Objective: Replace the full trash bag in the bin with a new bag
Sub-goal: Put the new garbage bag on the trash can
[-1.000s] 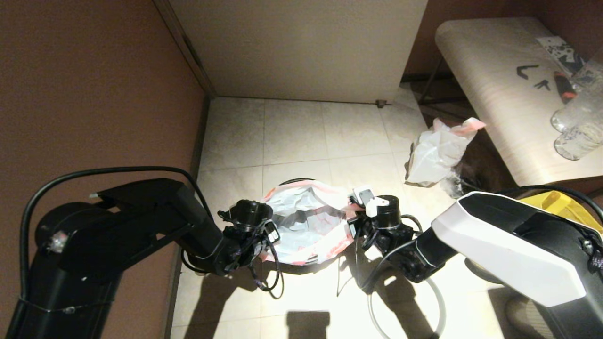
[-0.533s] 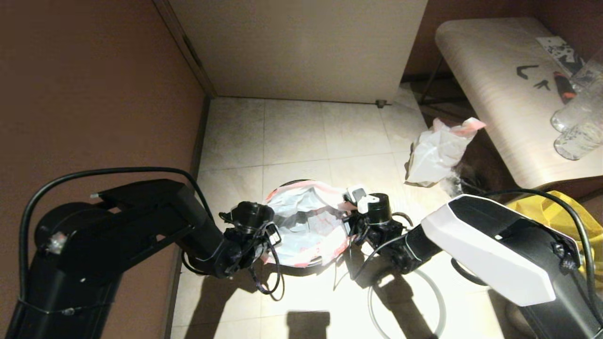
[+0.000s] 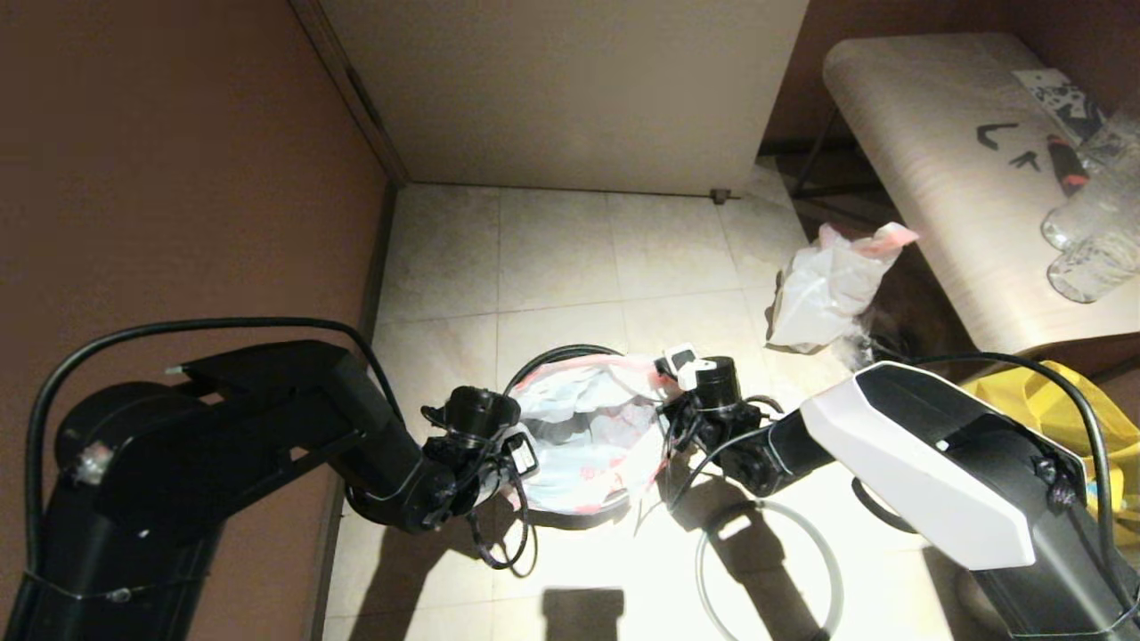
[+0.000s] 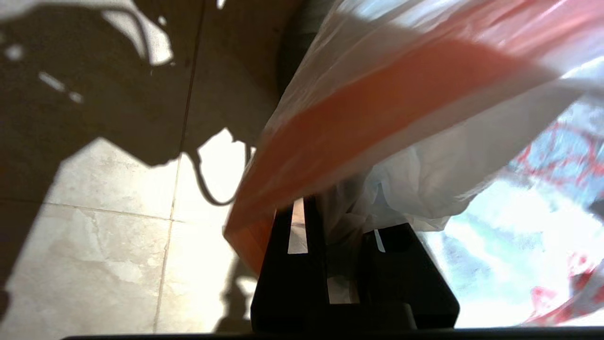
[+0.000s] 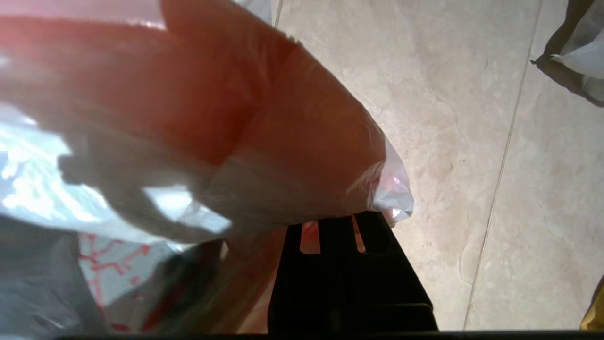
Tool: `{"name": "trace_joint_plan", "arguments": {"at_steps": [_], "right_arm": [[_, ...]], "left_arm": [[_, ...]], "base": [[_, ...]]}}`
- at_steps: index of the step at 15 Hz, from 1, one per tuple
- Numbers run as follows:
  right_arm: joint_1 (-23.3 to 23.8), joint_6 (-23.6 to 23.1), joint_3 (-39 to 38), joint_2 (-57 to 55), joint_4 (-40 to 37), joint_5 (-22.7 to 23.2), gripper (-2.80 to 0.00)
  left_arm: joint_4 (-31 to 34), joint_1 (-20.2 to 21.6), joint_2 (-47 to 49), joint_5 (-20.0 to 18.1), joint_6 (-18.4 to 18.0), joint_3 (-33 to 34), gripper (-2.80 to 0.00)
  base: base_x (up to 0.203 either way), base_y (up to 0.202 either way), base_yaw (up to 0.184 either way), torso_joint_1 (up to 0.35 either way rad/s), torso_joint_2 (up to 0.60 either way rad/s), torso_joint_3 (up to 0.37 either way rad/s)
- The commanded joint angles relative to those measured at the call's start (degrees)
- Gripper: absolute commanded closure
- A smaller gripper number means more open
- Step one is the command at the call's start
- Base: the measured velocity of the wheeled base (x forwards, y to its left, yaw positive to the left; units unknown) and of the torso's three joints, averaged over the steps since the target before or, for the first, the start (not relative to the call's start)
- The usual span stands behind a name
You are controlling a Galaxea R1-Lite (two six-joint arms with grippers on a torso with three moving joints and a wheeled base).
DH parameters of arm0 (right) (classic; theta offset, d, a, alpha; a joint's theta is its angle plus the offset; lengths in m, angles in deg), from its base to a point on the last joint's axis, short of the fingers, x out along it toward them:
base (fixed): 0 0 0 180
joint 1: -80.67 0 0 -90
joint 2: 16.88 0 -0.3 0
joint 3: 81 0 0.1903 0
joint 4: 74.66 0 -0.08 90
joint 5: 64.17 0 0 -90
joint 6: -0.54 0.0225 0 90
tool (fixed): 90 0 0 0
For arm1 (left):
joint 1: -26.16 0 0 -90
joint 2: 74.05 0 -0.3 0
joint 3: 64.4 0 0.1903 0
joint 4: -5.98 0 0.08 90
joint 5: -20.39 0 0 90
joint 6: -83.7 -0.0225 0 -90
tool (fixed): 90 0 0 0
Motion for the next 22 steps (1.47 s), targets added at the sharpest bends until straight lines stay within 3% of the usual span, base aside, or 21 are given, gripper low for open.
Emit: {"name": "trace_joint_plan", "arguments": {"at_steps": [1,4,13,22], "right_arm": [[0.05,1.2,0.37,0.87,0.19,-0.09,0.0],[-0.24,3.51,-0.2,2.91,0.07,-0.03,0.0],[-1.68,3.6,0.19,2.12,-0.3,0.26,0.0],[-6.43,5.26,2.0,3.06,-0.81,6.56,0.0]], "left_arm": [[-0.26,-0.57,-0.19,-0.77,-0.13,0.9,0.0],[-0.43,-1.02,-1.14,-3.91,-1.87,2.83,0.0],[-5.12,-2.63,-1.32,-5.46,-5.74,6.76,0.0],[-6.48,-4.37,-1.59,-6.78,-7.65,9.17,0.0]], "base": [[0.0,0.0,0.0,0.0,0.0,0.0],[0.0,0.0,0.0,0.0,0.0,0.0],[0.0,0.0,0.0,0.0,0.0,0.0],[0.0,0.0,0.0,0.0,0.0,0.0]]}}
